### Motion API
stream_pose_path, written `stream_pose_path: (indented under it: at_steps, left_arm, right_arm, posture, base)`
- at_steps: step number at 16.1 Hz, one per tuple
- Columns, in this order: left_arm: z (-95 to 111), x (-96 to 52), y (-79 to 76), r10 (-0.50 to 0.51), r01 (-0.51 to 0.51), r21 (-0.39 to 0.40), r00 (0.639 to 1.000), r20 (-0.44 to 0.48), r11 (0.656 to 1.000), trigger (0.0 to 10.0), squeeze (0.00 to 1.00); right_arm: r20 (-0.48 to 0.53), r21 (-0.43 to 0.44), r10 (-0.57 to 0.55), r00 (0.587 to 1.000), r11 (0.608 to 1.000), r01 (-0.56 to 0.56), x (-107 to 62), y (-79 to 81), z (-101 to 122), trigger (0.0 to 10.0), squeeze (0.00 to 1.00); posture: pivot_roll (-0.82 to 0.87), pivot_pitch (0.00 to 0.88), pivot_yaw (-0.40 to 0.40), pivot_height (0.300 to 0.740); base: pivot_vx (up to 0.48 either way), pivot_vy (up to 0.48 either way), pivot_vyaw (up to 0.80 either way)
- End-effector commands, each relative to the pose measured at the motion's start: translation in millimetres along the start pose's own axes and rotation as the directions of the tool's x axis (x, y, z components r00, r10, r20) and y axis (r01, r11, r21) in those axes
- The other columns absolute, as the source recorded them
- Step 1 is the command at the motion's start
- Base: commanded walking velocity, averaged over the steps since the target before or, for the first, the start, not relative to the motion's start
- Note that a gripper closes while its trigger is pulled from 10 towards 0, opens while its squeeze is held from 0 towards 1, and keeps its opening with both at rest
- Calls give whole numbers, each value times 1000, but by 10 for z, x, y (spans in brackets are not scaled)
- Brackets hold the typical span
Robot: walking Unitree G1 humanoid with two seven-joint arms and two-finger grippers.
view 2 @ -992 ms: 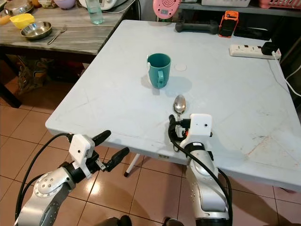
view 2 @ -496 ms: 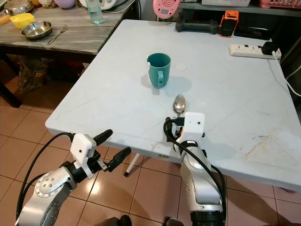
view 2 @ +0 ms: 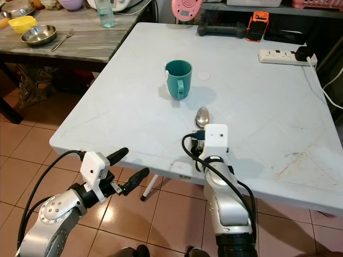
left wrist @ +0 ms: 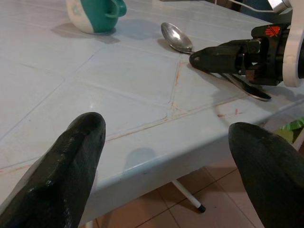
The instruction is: Setting the table
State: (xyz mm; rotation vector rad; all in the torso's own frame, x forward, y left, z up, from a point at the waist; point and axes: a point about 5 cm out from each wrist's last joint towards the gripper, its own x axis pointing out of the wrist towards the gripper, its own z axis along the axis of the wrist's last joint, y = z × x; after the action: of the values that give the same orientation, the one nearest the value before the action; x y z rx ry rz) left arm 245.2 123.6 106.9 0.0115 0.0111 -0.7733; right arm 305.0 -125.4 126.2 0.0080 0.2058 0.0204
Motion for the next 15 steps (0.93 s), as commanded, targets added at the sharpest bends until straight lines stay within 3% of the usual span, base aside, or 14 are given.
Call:
stream_pose_path:
  at_steps: [1, 4, 5, 15]
  left_arm:
    - [-2, -29, 2, 0, 0, 11, 1000, -16, 1000, 10000, 0]
    - [-9, -22, -6, 0, 0, 6, 1000, -20, 1000, 10000, 0]
    - [-10, -22, -7, 0, 0, 4, 1000, -23, 1000, 10000, 0]
    - [-18, -14, -10, -13, 13, -1, 1000, -24, 1000, 10000, 0]
  right_arm:
    - [-26, -7, 30, 999, 1000, -30, 14, 76, -30, 10000, 0]
    - [-25, -19, 45, 999, 999, -46, 54, 132, 2, 10000, 0]
    - [-32, -12, 42, 999, 999, -43, 75, 131, 13, 0, 0]
    - [-154, 2, 38, 987, 999, -38, -47, 103, -245, 0, 0]
  posture:
    - [-63, 168, 73, 740]
    - [-58, 165, 72, 740]
    - [-58, 165, 72, 740]
    - [-62, 164, 72, 740]
  base:
    - [0, 0, 0]
    - [0, 0, 0]
    - [0, 0, 0]
    - [0, 0, 0]
